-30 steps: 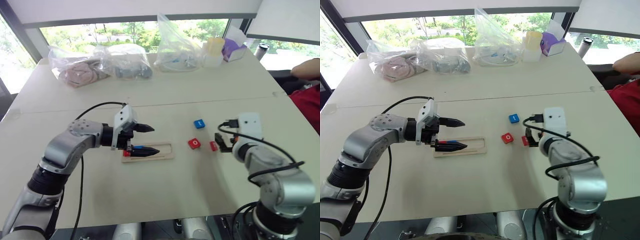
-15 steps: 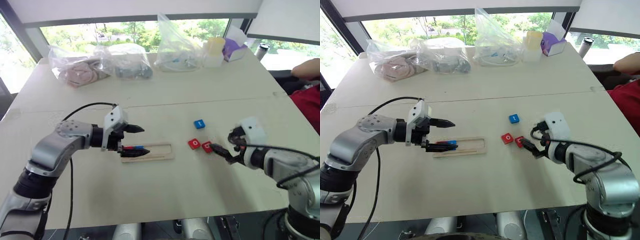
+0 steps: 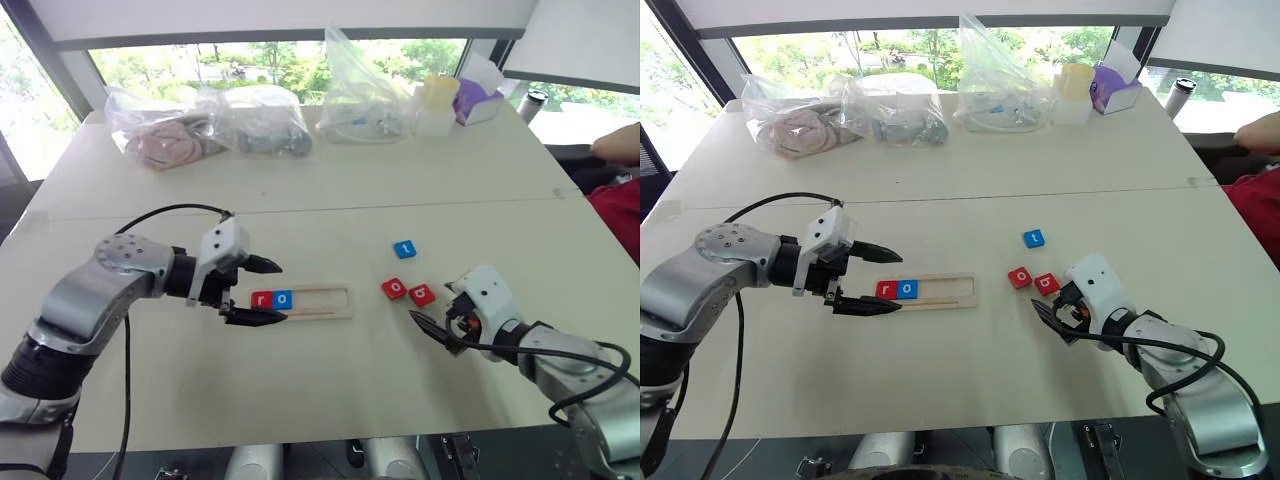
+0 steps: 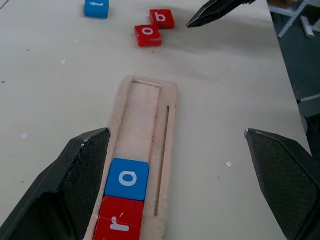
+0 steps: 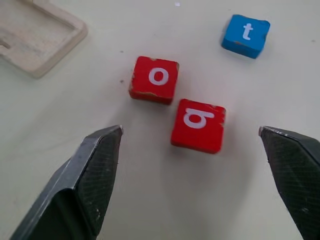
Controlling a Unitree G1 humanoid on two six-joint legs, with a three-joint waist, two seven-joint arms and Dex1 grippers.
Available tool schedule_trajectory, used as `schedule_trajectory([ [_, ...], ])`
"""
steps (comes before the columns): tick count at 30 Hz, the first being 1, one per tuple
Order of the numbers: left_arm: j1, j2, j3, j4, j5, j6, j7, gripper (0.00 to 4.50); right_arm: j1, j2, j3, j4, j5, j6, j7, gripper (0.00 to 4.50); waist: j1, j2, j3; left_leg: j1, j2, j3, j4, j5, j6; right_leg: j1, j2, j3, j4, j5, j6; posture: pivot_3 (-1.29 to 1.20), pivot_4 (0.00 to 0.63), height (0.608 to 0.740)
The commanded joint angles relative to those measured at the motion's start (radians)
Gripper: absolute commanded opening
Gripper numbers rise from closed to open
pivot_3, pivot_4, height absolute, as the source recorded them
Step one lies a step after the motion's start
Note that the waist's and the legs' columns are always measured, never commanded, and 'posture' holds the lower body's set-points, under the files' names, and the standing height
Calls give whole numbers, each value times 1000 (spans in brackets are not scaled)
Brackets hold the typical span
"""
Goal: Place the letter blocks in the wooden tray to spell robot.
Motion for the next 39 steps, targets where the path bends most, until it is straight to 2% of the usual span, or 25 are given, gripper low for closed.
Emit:
schedule_trajectory([
  [1, -11, -13, 2, -10, 12, -16, 10, 4500, -2, 33, 38, 32, -22, -54, -35, 4433, 0, 0, 0, 0, 0, 0, 0, 0, 0, 0, 0, 0, 0, 0, 0, 0, 150, 740],
  [11, -3, -39, 5, -13, 24, -12, 40, 4500, -23, 101, 46, 135, -51, -75, -122, 4433, 0, 0, 0, 1, 0, 0, 0, 0, 0, 1, -1, 1, 0, 0, 0, 0, 150, 740],
  [13, 0, -40, 5, -15, 26, -13, 45, 4500, -19, 101, 53, 136, -47, -83, -114, 3900, 0, 0, 0, 1, 0, 0, 0, 0, 0, 1, -1, 1, 1, 0, 0, 0, 150, 740],
  [15, 1, -41, 6, -15, 27, -14, 47, 4500, -16, 100, 58, 135, -46, -88, -111, 3115, 0, 0, 0, 1, 0, 0, 1, 0, 0, 1, -1, 1, 0, 0, 0, 0, 150, 740],
  [18, 5, -37, 9, -14, 27, -16, 46, 4500, -16, 94, 59, 134, -49, -88, -113, 1497, 0, 0, 0, 1, 0, 0, 1, 0, 0, 1, -1, 1, 0, 0, 0, 0, 150, 740],
  [19, 6, -36, 9, -12, 28, -18, 45, 4500, -18, 92, 57, 134, -48, -87, -112, 1157, 0, 0, 0, 1, 0, 0, 1, 0, 0, 1, -1, 1, 0, 0, 0, 0, 150, 740],
  [25, 37, -12, 35, 10, 27, -13, 34, 4500, -122, 34, 60, 132, -41, -106, -68, 1152, -3, 0, 0, 1, 0, 0, 1, 0, 0, 1, -1, 1, 1, 0, 0, 0, 150, 740],
  [28, 130, 77, 93, 12, 35, -39, -7, 4500, -373, -41, 135, 141, 57, -92, 126, 1152, -27, 1, 1, 2, 0, 2, 1, 0, 0, 0, 0, 2, 1, 1, -1, 0, 150, 740],
  [30, 170, 110, 130, -8, 20, -40, -15, 4500, -482, -62, 196, 168, 110, -87, 240, 1152, -31, 1, 1, 2, 1, 2, 1, 0, 0, -1, 1, 1, 2, 2, -3, 0, 150, 740],
  [34, 227, 127, 186, -69, -3, -19, 10, 4500, -588, -52, 330, 315, 94, -173, 387, 1152, -5, -1, 0, 1, 3, -4, -1, 0, 0, 1, 4, -5, 2, 0, -6, 0, 150, 740],
  [39, 307, 148, 284, -159, -38, 22, 54, 4500, -705, -6, 475, 554, 18, -325, 535, 1152, -3, 0, 1, 0, 2, -1, -2, 0, 0, -1, -1, -2, 2, 1, -9, 0, 150, 740],
])
